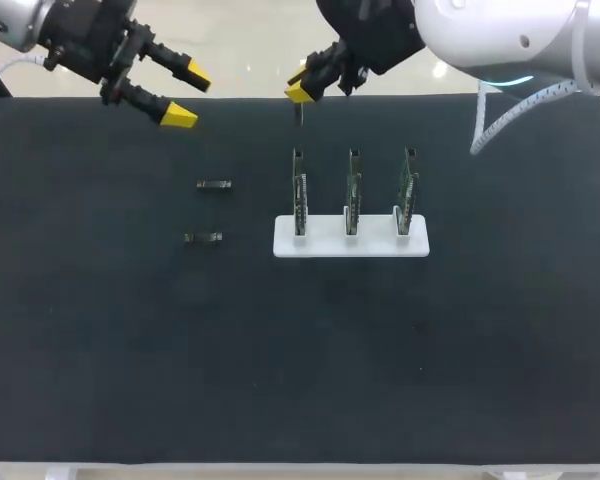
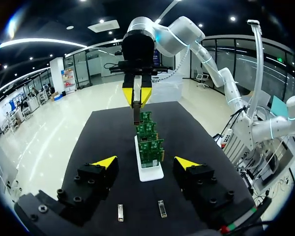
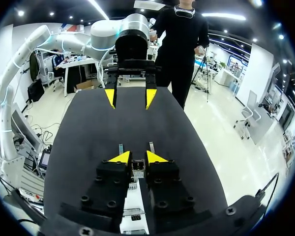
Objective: Pick up the optical module with the left hand, and insert it into the network port with the right hand.
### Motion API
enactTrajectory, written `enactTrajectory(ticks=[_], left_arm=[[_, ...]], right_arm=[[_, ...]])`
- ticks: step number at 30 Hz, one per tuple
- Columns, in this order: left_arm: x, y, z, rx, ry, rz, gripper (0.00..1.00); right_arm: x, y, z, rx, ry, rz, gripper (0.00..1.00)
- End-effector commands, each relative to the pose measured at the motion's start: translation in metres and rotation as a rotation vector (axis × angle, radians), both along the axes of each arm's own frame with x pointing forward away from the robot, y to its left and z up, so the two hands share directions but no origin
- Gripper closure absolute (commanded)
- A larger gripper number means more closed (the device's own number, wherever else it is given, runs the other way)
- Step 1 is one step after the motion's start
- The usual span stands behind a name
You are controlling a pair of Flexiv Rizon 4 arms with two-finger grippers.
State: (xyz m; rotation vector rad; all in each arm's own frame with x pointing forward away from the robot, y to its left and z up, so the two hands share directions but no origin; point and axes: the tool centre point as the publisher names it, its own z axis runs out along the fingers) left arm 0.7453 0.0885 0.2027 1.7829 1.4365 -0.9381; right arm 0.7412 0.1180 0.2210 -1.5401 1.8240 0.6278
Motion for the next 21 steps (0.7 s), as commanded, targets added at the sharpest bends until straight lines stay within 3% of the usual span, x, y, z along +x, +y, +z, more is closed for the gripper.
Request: enactTrajectory(ticks=[1, 13, 21], left_arm=[[0.001, 0.0, 0.0, 0.003, 0.001, -0.003, 0.0], [0.001, 0.0, 0.0, 0.003, 0.001, -0.003, 0.0], [0.001, 0.0, 0.0, 0.003, 0.001, -0.003, 0.0]], right_arm=[[0.001, 0.001, 0.0, -0.002, 0.002, 0.0, 1.0], [0.001, 0.001, 0.0, -0.002, 0.002, 0.0, 1.0], [0.004, 0.005, -0.011, 0.024, 0.001, 0.037, 1.0]])
